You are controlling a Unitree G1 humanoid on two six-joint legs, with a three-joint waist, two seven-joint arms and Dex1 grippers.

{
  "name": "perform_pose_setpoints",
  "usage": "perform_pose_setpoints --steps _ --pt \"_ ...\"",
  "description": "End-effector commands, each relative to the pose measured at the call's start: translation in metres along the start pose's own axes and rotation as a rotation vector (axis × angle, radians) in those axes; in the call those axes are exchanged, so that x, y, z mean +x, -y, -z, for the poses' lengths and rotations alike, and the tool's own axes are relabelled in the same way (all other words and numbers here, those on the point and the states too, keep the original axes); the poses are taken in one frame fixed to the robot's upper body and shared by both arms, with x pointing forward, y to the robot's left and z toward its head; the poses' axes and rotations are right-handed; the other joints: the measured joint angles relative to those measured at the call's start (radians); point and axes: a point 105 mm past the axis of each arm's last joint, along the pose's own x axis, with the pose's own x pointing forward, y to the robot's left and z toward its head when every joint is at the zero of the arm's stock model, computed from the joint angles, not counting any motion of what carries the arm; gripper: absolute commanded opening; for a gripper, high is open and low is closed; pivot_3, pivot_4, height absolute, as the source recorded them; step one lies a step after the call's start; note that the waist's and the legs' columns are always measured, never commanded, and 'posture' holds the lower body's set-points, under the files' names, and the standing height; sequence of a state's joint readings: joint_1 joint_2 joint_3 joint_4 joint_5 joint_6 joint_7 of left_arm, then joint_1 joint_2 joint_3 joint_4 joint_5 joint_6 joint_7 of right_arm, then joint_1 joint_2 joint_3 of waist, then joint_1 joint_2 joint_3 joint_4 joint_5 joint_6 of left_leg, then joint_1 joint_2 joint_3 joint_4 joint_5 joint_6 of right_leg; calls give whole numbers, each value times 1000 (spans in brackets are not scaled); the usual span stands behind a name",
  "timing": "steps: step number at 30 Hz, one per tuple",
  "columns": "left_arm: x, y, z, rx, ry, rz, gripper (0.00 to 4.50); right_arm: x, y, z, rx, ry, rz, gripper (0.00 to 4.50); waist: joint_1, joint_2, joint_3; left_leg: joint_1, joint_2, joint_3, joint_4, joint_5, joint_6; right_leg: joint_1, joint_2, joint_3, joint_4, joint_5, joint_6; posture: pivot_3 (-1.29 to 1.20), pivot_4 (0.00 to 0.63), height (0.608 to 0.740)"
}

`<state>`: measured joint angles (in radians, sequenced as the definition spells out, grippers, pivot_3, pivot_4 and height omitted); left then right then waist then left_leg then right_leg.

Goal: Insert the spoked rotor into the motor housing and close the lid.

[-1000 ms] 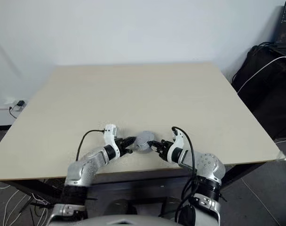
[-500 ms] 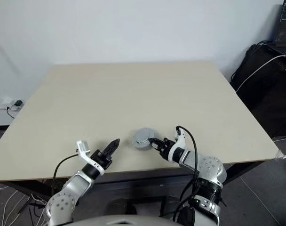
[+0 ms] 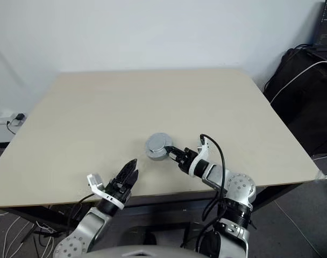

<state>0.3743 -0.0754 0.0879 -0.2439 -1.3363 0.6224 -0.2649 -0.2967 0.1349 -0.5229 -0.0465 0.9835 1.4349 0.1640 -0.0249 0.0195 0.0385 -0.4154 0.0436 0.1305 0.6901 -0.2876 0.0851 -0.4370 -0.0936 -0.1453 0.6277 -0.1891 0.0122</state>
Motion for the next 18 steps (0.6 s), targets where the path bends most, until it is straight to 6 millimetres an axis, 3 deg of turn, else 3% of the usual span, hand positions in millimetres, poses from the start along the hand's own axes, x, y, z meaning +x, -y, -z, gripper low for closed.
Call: perform_pose_setpoints --steps 1,6,15,18 --pt "22 27 21 -175 37 167 4500 2 -32 9 -52 -54 -145 1254 -1 0 0 0 0 0 0 0 0 0 0 0 0 0 0 0 0 740" --pt "24 28 24 -200 18 197 4500 -2 -38 32 -56 -161 -184 1254 0 0 0 1 0 0 0 -1 -2 1 0 0 0 0 0 0 0 740" --pt "25 29 28 -211 0 221 4500 -9 -35 44 -55 -231 -175 1254 -1 0 0 2 0 0 0 -1 -2 1 0 0 0 0 0 0 0 740" --pt "26 29 29 -223 -8 219 3887 -8 -31 41 -51 -215 -153 1254 0 0 0 2 0 0 0 -1 -2 2 0 0 0 0 0 0 0 740"
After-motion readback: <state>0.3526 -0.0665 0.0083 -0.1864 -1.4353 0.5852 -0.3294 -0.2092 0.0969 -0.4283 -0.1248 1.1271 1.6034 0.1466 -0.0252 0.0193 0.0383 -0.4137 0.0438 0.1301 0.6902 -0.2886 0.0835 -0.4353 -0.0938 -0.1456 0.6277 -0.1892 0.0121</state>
